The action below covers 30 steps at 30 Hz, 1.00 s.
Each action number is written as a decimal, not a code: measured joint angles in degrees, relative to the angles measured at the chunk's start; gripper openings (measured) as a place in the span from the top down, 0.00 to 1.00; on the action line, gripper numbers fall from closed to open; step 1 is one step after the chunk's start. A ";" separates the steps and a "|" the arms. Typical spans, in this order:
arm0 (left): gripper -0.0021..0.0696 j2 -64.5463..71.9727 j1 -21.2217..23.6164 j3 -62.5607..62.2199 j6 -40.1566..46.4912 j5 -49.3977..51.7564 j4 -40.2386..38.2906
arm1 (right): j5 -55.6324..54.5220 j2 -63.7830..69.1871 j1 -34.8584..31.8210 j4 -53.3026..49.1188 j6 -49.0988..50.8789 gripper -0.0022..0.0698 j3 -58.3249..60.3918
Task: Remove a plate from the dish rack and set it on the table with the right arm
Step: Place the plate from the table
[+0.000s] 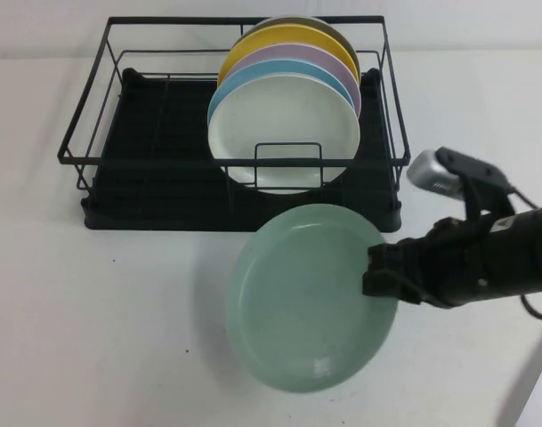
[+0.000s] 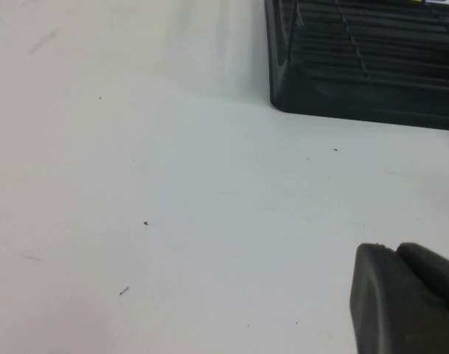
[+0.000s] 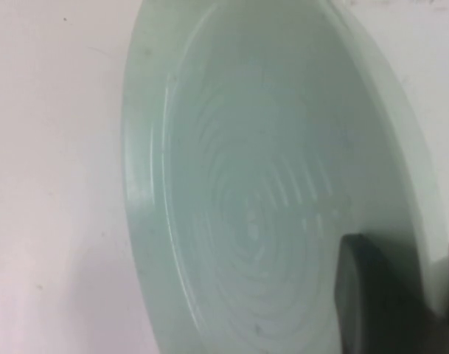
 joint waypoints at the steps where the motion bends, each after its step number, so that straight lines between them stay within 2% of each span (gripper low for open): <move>1: 0.98 0.00 0.00 0.00 0.00 0.00 0.00 | -0.96 1.44 0.46 1.43 -0.13 0.87 -0.01; 11: 0.98 0.00 0.00 0.00 0.00 0.00 0.00 | -4.61 15.84 1.39 19.89 -12.76 0.87 -1.87; 21: 0.98 0.00 0.00 0.00 0.00 0.00 0.00 | -6.37 19.77 1.48 22.10 -14.71 0.85 -4.66; 23: 0.98 0.00 0.00 0.00 0.00 0.00 0.00 | -7.45 19.89 1.48 21.05 -15.03 0.77 -4.66; 28: 0.98 0.00 0.00 0.00 0.00 0.00 0.00 | -9.69 20.46 1.48 19.74 -15.48 0.48 -4.66; 30: 0.98 0.00 0.00 0.00 0.00 0.00 0.00 | -10.17 20.46 1.48 18.68 -15.48 0.42 -4.66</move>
